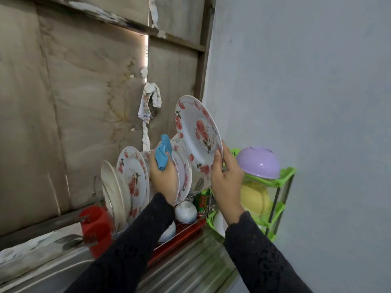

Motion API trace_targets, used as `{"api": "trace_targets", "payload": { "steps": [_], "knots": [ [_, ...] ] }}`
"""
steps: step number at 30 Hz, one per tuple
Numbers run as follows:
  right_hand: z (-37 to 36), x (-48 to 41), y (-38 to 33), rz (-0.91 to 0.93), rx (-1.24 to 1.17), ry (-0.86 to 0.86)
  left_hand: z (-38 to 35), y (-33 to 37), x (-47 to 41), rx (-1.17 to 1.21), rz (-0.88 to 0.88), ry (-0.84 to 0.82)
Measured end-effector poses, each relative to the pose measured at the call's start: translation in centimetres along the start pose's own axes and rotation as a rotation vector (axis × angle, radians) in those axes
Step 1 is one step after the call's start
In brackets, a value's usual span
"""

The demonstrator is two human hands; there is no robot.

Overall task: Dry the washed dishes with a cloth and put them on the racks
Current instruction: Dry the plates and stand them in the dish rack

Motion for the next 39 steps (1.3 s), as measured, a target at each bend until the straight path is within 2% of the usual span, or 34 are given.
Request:
{"api": "trace_targets", "payload": {
  "steps": [5, 9, 13, 18, 26, 30, 35, 39],
  "knots": [
    [-1.3, -2.7, 4.3, 0.000, -0.010, 0.016, -1.6, -3.5, -3.1, 0.103, 0.037, -0.044],
    [-2.6, -3.8, 7.7, -0.041, 0.011, -0.017, -2.1, -4.3, -3.9, 0.093, 0.001, 0.030],
    [-5.2, -5.4, 11.3, -0.077, 0.035, -0.164, -2.9, -5.8, -4.8, 0.064, 0.015, 0.050],
    [-7.4, -6.4, 15.1, -0.126, 0.131, -0.262, -3.5, -6.1, -5.7, 0.045, 0.011, 0.105],
    [-11.0, -5.1, 20.4, -0.275, 0.128, -0.592, -4.6, -5.4, -5.3, -0.032, -0.064, 0.158],
    [-11.8, -4.7, 20.8, -0.316, 0.107, -0.698, -4.0, -5.4, -4.8, -0.091, -0.068, 0.188],
    [-10.7, -4.2, 20.3, -0.323, -0.002, -0.659, -3.8, -5.2, -3.5, -0.129, -0.065, 0.212],
    [-9.4, -3.4, 19.6, -0.297, -0.044, -0.654, -4.0, -5.6, -1.9, -0.063, -0.006, 0.208]
  ]
}}
Point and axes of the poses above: each hand's wrist, its own x-axis away from the middle knuckle, its own z-axis out of the back of the hand, y = z × x, the point moved 10 cm from there along -x, towards the middle knuckle, and after that the axes turned 14 degrees about -y, right-handed, at the moved point
